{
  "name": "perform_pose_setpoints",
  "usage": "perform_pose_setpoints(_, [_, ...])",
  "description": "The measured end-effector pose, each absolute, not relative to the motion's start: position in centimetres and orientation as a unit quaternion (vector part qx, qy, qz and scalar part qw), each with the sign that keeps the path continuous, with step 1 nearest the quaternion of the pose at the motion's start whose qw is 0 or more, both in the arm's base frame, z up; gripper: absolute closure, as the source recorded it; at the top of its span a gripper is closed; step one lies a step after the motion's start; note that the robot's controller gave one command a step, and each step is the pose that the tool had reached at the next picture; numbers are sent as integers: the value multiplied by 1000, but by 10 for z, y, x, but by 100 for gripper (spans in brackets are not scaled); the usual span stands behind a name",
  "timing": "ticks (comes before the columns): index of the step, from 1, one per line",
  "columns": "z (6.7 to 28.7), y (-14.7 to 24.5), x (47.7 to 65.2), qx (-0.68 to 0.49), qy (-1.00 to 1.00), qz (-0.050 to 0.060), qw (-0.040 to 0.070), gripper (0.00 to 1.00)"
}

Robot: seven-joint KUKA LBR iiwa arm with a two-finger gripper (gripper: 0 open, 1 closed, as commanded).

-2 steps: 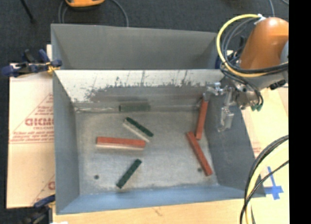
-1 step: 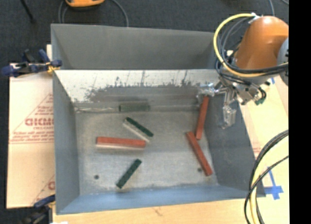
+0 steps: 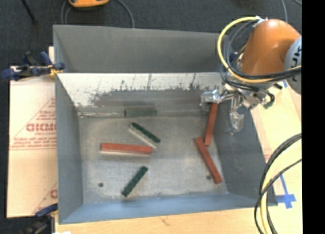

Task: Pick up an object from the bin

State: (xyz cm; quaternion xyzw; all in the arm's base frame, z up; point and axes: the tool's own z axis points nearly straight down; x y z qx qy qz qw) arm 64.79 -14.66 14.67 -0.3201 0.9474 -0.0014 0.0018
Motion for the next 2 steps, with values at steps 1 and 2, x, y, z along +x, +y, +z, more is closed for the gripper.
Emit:
perform_pose_setpoints(1, [87, -145, 659, -462, 887, 11, 12, 0])
perform_pose_setpoints(2, [84, -153, 657, -466, 885, 1, 9, 100])
